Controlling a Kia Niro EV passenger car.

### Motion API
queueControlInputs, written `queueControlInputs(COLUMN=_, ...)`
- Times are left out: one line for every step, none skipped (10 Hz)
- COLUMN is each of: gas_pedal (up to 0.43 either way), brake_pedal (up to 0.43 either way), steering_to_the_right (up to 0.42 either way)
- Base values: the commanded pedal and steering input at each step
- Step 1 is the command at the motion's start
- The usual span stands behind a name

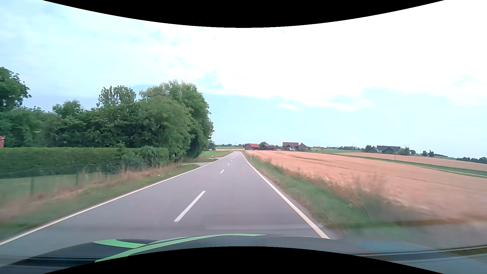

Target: Follow the waypoints while adhering to traffic rules and regulations

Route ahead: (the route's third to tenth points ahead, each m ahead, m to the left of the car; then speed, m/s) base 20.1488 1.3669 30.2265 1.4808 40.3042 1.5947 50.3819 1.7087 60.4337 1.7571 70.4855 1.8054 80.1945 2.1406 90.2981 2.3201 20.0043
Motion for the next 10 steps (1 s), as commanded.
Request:
queueControlInputs(gas_pedal=0.067, brake_pedal=0.000, steering_to_the_right=0.000)
queueControlInputs(gas_pedal=0.067, brake_pedal=0.000, steering_to_the_right=0.000)
queueControlInputs(gas_pedal=0.067, brake_pedal=0.000, steering_to_the_right=0.000)
queueControlInputs(gas_pedal=0.067, brake_pedal=0.000, steering_to_the_right=0.000)
queueControlInputs(gas_pedal=0.067, brake_pedal=0.000, steering_to_the_right=0.000)
queueControlInputs(gas_pedal=0.067, brake_pedal=0.000, steering_to_the_right=0.000)
queueControlInputs(gas_pedal=0.067, brake_pedal=0.000, steering_to_the_right=0.000)
queueControlInputs(gas_pedal=0.067, brake_pedal=0.000, steering_to_the_right=0.000)
queueControlInputs(gas_pedal=0.067, brake_pedal=0.000, steering_to_the_right=-0.001)
queueControlInputs(gas_pedal=0.067, brake_pedal=0.000, steering_to_the_right=-0.001)
